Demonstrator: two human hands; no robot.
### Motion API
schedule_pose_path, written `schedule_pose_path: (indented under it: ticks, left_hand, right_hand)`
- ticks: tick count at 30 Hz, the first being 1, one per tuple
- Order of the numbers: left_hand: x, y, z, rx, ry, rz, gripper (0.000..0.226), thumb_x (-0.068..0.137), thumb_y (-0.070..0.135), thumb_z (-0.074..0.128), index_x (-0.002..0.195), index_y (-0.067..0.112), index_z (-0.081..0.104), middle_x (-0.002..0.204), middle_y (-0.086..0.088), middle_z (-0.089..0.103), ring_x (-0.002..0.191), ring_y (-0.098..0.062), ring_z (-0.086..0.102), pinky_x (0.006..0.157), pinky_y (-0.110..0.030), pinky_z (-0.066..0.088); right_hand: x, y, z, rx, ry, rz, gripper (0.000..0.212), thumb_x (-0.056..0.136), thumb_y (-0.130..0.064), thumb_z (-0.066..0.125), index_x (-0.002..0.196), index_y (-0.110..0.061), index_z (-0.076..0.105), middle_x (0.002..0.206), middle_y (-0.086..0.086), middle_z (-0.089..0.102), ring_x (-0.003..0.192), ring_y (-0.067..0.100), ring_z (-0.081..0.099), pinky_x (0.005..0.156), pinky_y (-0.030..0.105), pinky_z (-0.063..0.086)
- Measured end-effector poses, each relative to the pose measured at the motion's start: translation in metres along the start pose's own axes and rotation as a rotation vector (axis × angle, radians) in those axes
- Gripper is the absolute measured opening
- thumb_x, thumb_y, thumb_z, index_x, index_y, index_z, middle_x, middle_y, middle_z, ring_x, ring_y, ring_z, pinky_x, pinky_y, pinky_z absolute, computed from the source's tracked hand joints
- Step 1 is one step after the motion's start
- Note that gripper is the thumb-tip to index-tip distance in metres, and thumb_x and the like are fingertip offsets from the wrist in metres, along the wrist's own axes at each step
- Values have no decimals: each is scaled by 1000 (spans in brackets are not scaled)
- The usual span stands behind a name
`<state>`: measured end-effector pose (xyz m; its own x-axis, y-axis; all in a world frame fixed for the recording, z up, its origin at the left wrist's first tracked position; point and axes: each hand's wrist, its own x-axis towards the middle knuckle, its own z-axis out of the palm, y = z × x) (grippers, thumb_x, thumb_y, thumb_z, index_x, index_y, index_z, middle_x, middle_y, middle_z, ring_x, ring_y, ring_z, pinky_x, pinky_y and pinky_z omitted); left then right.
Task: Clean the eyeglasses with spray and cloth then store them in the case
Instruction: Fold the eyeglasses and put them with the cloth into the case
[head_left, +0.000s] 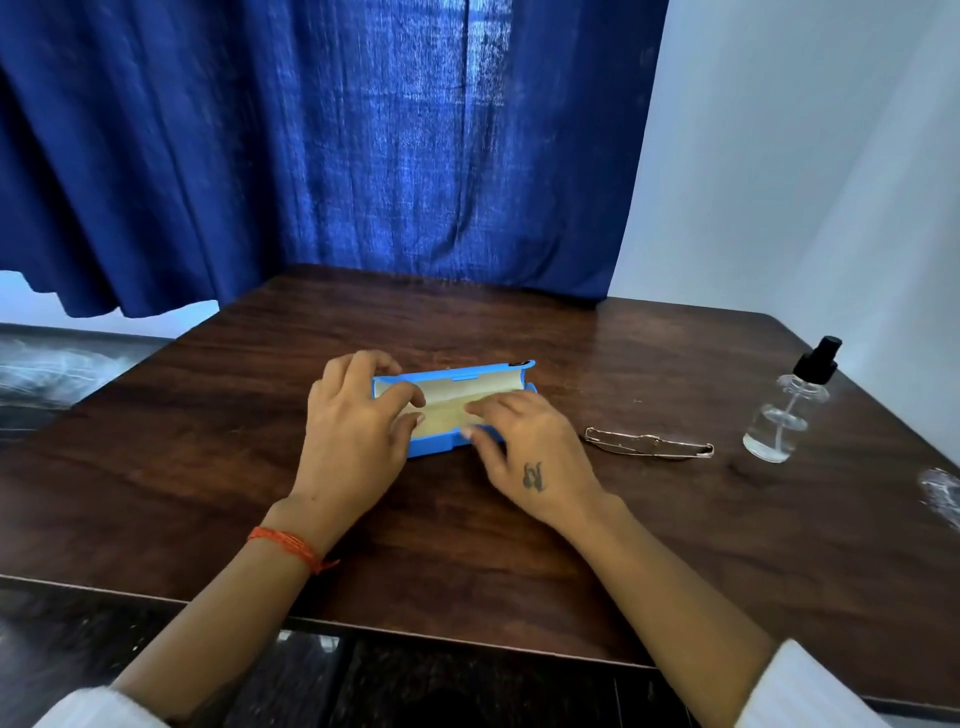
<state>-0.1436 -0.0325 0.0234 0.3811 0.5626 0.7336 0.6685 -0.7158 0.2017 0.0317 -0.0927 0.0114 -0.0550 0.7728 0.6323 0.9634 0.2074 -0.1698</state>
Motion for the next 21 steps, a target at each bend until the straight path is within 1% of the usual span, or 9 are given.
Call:
schedule_pose_path:
  ticks: [2, 4, 7, 9, 11, 13, 17, 19, 21]
  left_hand:
    - [0, -11, 5, -52, -88, 48, 23, 75, 18, 71, 98, 16, 67, 121, -14, 54, 115, -35, 47, 89, -50, 44]
    - [0, -20, 9, -160, -196, 53, 32, 84, 31, 59, 114, 20, 63, 139, -13, 41, 129, -34, 38, 102, -49, 36]
    - [3, -28, 13, -332, -306, -19, 45, 88, 48, 44, 127, 27, 53, 148, -6, 31, 129, -25, 39, 107, -44, 35]
    - [7, -32, 16, -354, -305, -18, 51, 84, 53, 41, 128, 29, 52, 143, -3, 38, 129, -19, 39, 108, -43, 33]
    - [11, -35, 17, -337, -312, -1, 59, 77, 60, 46, 128, 31, 50, 136, 0, 42, 124, -12, 36, 107, -36, 30]
    - [12, -37, 19, -313, -318, 10, 64, 72, 63, 51, 128, 32, 47, 133, 1, 42, 121, -10, 35, 104, -30, 25]
    - [8, -36, 28, -338, -253, 13, 61, 72, 59, 55, 126, 31, 46, 128, -3, 42, 120, -18, 40, 103, -34, 27]
    - [7, -34, 28, -369, -247, 11, 57, 74, 57, 55, 124, 32, 46, 127, -4, 41, 120, -20, 42, 101, -35, 32]
    - [6, -33, 27, -387, -251, 3, 54, 74, 56, 56, 122, 34, 46, 129, -2, 40, 120, -22, 43, 98, -31, 34]
  right_hand:
    - [-1, 1, 3, 23, -216, -44, 52, 88, -47, 39, 122, -14, 61, 123, 6, 63, 121, 23, 52, 105, 35, 39]
    - [-3, 3, 5, 12, -373, -73, 66, 87, -57, 27, 137, -18, 46, 143, 5, 46, 138, 22, 32, 115, 39, 24]
    - [-7, 4, 4, -20, -474, -103, 78, 83, -66, 16, 147, -24, 26, 155, 1, 23, 144, 18, 12, 119, 38, 8]
    - [-8, 3, 2, -32, -514, -108, 83, 80, -74, 13, 149, -27, 17, 158, -2, 12, 145, 16, 5, 117, 35, -1]
    - [-9, 1, -1, -24, -539, -99, 86, 76, -74, 8, 149, -28, 13, 158, -3, 6, 145, 15, 0, 115, 32, -6]
    - [-8, 2, -1, 2, -551, -92, 85, 76, -72, 8, 149, -29, 10, 158, -5, 2, 145, 13, -5, 113, 31, -9]
    - [-8, 4, 0, 38, -561, -72, 82, 79, -75, 14, 149, -31, 11, 158, -7, 1, 144, 9, -8, 113, 29, -11]
    - [-8, 6, 0, 91, -521, -61, 76, 83, -69, 20, 148, -29, 18, 158, -4, 7, 145, 12, -1, 116, 31, -4]
    - [-11, 6, -5, 144, -429, -46, 69, 85, -62, 30, 145, -27, 31, 156, -1, 21, 144, 16, 13, 118, 33, 10]
